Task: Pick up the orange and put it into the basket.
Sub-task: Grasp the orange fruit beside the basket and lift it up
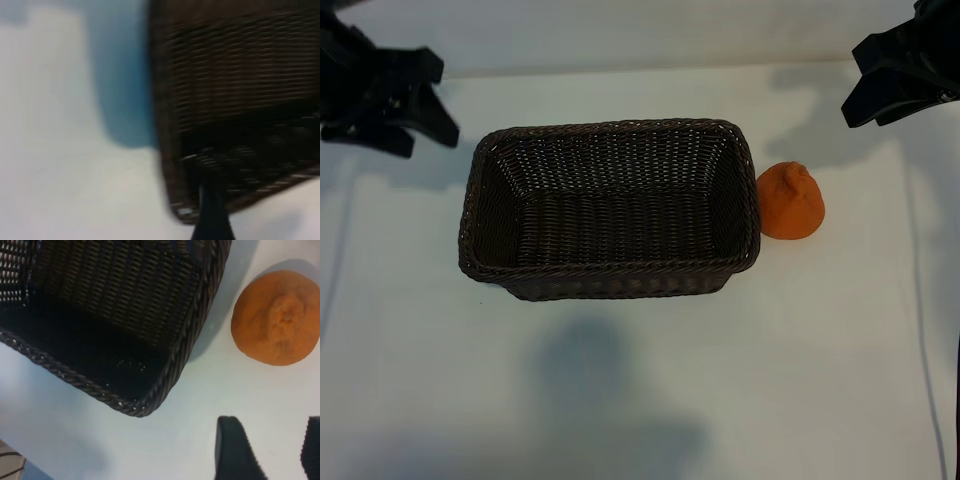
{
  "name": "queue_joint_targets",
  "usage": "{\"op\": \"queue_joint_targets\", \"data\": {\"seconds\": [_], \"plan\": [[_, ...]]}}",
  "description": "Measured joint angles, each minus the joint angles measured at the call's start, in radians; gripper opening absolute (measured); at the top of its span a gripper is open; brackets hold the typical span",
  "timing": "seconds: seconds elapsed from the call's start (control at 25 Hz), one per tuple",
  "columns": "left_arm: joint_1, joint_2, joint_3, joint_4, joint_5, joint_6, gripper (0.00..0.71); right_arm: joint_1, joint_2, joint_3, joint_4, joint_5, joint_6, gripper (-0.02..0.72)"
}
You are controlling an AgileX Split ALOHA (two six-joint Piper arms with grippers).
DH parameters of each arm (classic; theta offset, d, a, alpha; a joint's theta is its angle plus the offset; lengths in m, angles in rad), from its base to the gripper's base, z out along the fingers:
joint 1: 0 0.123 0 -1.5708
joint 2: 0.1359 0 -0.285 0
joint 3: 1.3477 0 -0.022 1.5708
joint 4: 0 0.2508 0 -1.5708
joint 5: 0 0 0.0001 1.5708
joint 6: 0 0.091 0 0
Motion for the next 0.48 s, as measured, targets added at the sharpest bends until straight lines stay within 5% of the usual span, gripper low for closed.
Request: {"op": "queue_joint_targets", "data": {"seconds": [0.2,0.48], "plan": [[0.0,-0.054,0.0,-0.128,0.0,0.095,0.544,0.0,0.0,0.0,0.001,0.0,0.0,0.352],[0.0,-0.07,0.031,-0.133,0.0,0.126,0.54,0.0,0.0,0.0,0.001,0.0,0.0,0.352]]}}
